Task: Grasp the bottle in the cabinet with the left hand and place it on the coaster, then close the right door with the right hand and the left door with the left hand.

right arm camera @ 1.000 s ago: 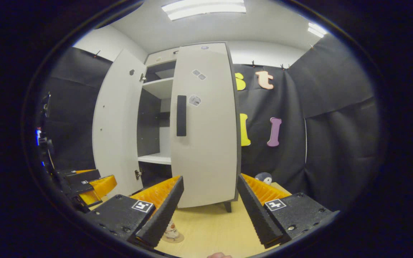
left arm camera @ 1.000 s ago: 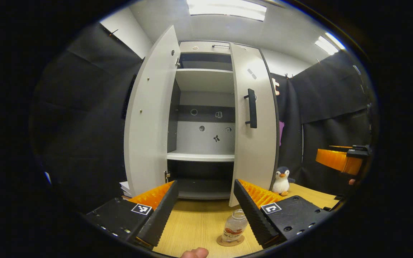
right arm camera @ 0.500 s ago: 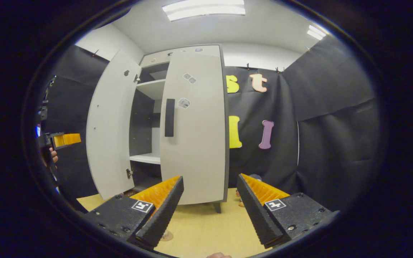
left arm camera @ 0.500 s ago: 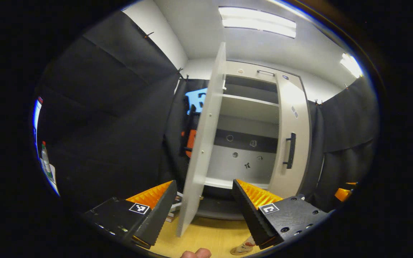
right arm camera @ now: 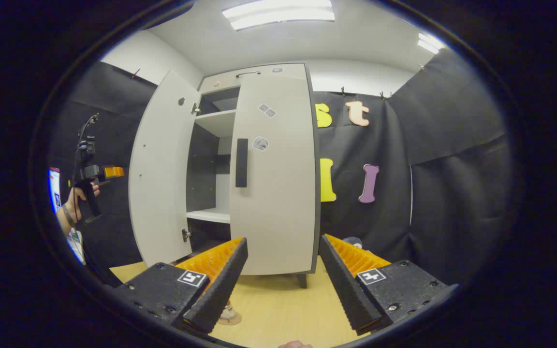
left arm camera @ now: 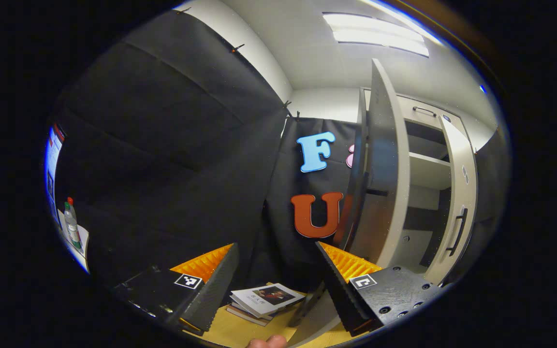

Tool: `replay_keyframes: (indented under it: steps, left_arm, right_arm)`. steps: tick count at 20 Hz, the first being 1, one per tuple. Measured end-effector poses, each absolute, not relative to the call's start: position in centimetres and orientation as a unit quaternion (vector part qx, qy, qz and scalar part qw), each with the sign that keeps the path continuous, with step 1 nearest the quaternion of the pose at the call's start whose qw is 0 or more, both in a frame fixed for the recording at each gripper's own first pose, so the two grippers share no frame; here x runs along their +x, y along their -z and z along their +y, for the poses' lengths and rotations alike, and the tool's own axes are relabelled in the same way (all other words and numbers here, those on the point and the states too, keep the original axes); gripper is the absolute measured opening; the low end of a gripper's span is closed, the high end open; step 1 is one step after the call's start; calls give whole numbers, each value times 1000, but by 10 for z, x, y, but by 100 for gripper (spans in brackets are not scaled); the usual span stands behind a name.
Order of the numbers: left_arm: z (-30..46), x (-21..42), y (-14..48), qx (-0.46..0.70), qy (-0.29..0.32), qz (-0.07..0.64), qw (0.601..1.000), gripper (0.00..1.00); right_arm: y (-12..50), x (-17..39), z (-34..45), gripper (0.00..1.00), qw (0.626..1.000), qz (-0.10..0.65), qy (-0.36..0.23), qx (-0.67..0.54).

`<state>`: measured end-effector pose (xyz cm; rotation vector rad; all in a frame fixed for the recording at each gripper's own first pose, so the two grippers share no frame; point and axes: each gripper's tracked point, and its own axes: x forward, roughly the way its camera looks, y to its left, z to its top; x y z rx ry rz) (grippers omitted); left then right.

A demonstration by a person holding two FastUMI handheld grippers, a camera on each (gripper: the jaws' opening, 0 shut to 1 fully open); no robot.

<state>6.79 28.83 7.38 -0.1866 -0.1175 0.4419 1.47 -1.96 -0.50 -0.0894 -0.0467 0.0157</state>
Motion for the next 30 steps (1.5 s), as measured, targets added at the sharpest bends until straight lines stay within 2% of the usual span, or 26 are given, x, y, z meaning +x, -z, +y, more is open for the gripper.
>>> replay_keyframes:
  steps: [3, 6, 7, 8, 17, 23, 24, 25, 26, 28, 29, 30]
  left_arm:
    - [292, 83, -55, -112, -215, -38, 969, 95]
    - [292, 82, -58, -110, -225, -50, 967, 95]
    - [290, 83, -57, -114, -228, -49, 966, 100]
    - [288, 84, -56, -119, -229, -49, 965, 94]
    - [253, 82, -78, -80, -231, -83, 966, 93]
    - [220, 89, -74, -107, -188, -71, 974, 93]
    - [214, 91, -74, -108, -181, -70, 975, 99]
    - [207, 93, -73, -109, -173, -68, 977, 99]
    - [201, 96, -72, -110, -165, -68, 978, 93]
    - [186, 99, -72, -111, -150, -73, 980, 93]
    - [177, 102, -71, -110, -140, -74, 981, 99]
    - [168, 106, -71, -109, -127, -72, 983, 99]
  right_arm:
    - [2, 15, -28, 98, 999, -24, 1, -39]
    - [3, 15, -37, 98, 999, -23, 14, -38]
    - [4, 15, -38, 98, 999, -23, 15, -34]
    - [5, 15, -39, 98, 999, -21, 15, -31]
    - [9, 11, -47, 98, 999, -16, 24, -18]
    - [6, 15, -48, 98, 999, -14, 28, -14]
    - [5, 16, -46, 98, 999, -15, 28, -14]
    - [3, 16, -45, 98, 999, -18, 29, -15]
    - [2, 15, -45, 98, 999, -20, 30, -17]
    - [1, 14, -47, 98, 999, -23, 36, -21]
    - [1, 13, -48, 98, 999, -23, 40, -20]
    - [2, 13, -49, 98, 999, -22, 43, -19]
